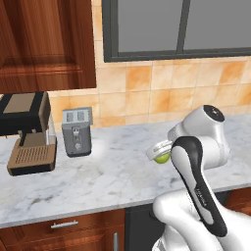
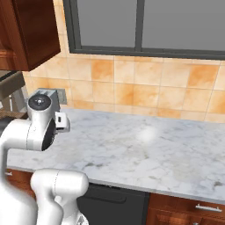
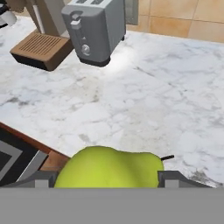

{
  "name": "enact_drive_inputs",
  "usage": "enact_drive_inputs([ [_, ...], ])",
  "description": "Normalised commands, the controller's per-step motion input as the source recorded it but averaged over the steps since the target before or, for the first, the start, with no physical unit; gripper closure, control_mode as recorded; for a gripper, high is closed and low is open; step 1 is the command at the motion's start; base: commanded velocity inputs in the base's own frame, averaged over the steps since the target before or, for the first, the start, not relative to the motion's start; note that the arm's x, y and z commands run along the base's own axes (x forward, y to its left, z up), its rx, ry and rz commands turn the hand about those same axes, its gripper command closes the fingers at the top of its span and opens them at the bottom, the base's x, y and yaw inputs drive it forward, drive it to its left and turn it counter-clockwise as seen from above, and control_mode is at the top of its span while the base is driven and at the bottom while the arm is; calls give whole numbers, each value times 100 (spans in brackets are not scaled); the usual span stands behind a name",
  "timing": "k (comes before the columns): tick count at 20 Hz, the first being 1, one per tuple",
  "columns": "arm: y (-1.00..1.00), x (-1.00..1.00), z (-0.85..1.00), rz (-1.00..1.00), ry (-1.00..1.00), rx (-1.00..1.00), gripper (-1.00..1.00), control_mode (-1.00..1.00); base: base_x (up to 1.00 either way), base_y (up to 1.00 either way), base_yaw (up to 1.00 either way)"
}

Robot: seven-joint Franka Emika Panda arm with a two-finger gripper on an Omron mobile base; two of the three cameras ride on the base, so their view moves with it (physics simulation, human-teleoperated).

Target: Place the pear in the correct fridge rack based on whether it is a fruit or vegetable. Finally, close the fridge door.

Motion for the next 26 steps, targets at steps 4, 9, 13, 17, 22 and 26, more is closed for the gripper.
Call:
enact_drive_inputs([
  [4,-11,-77,-2,-5,0,0,100,-100,0,0,0],
  [9,-12,-23,-2,-14,-2,-1,100,-100,0,0,0],
  [13,-7,61,-11,-8,-7,-7,100,-100,0,0,0],
  [17,0,25,-5,-6,0,-2,100,-100,0,0,0],
  [22,0,0,0,0,0,0,100,-100,0,0,0],
  [26,0,-3,0,0,0,0,100,100,-44,-1,-6],
])
